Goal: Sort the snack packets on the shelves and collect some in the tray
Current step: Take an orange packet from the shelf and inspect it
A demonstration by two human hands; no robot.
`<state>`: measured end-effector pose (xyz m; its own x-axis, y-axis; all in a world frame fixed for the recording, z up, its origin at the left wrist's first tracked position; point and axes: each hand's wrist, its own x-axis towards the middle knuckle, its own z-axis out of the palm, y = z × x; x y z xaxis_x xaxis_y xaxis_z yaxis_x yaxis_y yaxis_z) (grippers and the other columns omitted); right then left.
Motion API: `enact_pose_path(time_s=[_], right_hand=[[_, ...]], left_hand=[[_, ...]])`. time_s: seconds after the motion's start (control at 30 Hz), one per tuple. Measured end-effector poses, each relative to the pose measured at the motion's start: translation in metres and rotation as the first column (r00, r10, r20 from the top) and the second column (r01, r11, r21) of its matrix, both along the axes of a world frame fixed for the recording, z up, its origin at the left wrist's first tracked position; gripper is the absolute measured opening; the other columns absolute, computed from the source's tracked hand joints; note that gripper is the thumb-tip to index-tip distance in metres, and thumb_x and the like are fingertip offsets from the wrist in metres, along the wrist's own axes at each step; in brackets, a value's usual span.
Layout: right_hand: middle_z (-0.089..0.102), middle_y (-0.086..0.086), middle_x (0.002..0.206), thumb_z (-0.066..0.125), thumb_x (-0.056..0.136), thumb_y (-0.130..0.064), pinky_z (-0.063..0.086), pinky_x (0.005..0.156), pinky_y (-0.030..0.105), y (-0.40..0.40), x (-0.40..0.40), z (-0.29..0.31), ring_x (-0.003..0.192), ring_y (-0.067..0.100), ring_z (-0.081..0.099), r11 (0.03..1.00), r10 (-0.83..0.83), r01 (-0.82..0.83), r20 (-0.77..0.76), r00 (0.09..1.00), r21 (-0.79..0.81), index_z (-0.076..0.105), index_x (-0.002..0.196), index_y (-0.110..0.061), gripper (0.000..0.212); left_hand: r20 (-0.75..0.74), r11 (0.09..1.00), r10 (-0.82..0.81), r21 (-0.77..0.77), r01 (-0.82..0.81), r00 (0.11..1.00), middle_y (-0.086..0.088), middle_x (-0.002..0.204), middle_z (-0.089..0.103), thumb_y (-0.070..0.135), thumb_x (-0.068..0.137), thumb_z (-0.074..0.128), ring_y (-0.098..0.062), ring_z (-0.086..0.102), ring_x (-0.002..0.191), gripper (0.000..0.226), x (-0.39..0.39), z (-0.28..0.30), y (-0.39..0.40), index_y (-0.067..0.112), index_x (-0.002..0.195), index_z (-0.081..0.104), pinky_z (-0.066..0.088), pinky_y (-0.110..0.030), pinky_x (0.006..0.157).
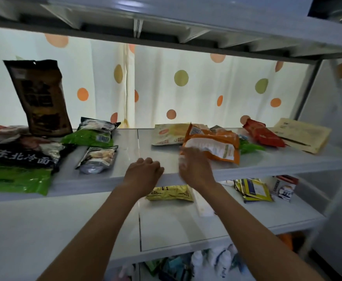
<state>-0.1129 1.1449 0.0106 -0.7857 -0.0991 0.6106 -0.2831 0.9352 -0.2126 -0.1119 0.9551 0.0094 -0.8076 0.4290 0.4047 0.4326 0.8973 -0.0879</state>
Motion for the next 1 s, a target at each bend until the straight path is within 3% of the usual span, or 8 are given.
enact_pose_path(time_s=[0.1,0.17,0.23,0.33,0.47,0.83,0.9,1.0], right_hand=[[0.050,0.027,0.137,0.062,0.076,-0.035,0.024,0.113,0.052,0.024,-0.018,0.021,0.131,0.047,0.042,0.970,-0.193,0.211,-0.146,0.970,0.119,0.048,0.138,-0.005,0.070],[0.015,0.026,0.158,0.064,0.079,-0.048,-0.004,0.118,0.054,0.043,-0.031,0.038,0.148,0.044,0.007,0.906,-0.354,0.334,0.033,0.935,0.259,0.017,0.155,-0.012,0.096],[-0.005,0.019,0.162,0.063,0.081,-0.040,-0.009,0.116,0.059,0.060,-0.043,0.047,0.149,0.039,-0.012,0.876,-0.453,0.388,0.215,0.865,0.285,-0.001,0.156,-0.023,0.100],[0.026,0.015,0.155,0.060,0.079,-0.034,0.018,0.114,0.065,0.074,-0.053,0.038,0.145,0.039,0.019,0.924,-0.380,0.364,0.386,0.841,0.115,0.018,0.151,-0.029,0.083],[0.054,0.012,0.130,0.064,0.078,-0.030,0.047,0.093,0.052,0.067,-0.041,0.005,0.121,0.037,0.048,0.944,-0.277,0.297,0.146,0.950,-0.142,0.043,0.132,-0.016,0.060],[0.062,0.019,0.119,0.075,0.061,-0.001,0.053,0.089,0.052,0.016,0.008,-0.010,0.109,0.042,0.060,0.970,-0.244,0.243,-0.104,0.964,-0.020,0.055,0.128,-0.006,0.070],[0.062,0.019,0.119,0.072,0.060,0.004,0.052,0.090,0.053,0.006,0.025,-0.006,0.109,0.040,0.059,0.983,-0.182,0.178,-0.185,0.966,-0.039,0.056,0.124,-0.007,0.067],[0.060,0.018,0.120,0.067,0.066,0.001,0.050,0.095,0.052,-0.010,0.052,-0.001,0.112,0.038,0.055,0.992,-0.114,0.093,-0.282,0.953,-0.087,0.057,0.122,-0.008,0.057]], left_hand=[[0.021,0.990,0.104,-0.096,-0.101,0.994,-0.010,0.122,0.050,0.029,0.100,0.040,-0.030,0.048,0.112,0.027,-0.010,0.008,0.017,0.017,0.123,0.049,0.044,-0.039,0.084],[0.034,0.988,0.143,-0.068,-0.141,0.989,-0.011,0.123,0.049,0.027,0.100,0.037,-0.031,0.047,0.114,0.028,-0.018,0.009,0.024,0.013,0.123,0.047,0.042,-0.040,0.087],[0.049,0.992,0.126,-0.026,-0.125,0.991,-0.011,0.123,0.048,0.024,0.099,0.037,-0.030,0.047,0.113,0.027,-0.026,0.005,0.026,0.011,0.122,0.044,0.040,-0.040,0.089],[0.064,0.990,0.079,0.115,-0.086,0.995,-0.007,0.118,0.051,0.024,0.097,0.036,-0.027,0.049,0.109,0.021,-0.036,-0.002,0.022,0.015,0.114,0.046,0.039,-0.038,0.087],[0.071,0.973,0.046,0.223,-0.061,0.996,-0.003,0.114,0.055,0.026,0.098,0.036,-0.023,0.052,0.105,0.021,-0.041,-0.004,0.023,0.020,0.111,0.052,0.038,-0.036,0.085],[0.227,0.911,-0.051,0.410,-0.048,0.973,0.002,0.110,0.062,0.031,0.089,0.051,-0.024,0.060,0.103,0.023,-0.024,0.006,0.017,0.026,0.112,0.054,0.043,-0.032,0.078],[0.357,0.822,-0.192,0.567,-0.049,0.914,0.010,0.116,0.062,0.034,0.080,0.060,-0.019,0.062,0.103,0.048,-0.006,0.009,0.008,0.034,0.126,0.045,0.046,-0.031,0.080],[0.333,0.474,-0.482,0.877,-0.079,0.810,0.008,0.118,0.064,0.023,0.072,0.078,-0.005,0.064,0.097,0.065,0.031,0.009,-0.001,0.032,0.128,0.045,0.055,-0.024,0.077]])
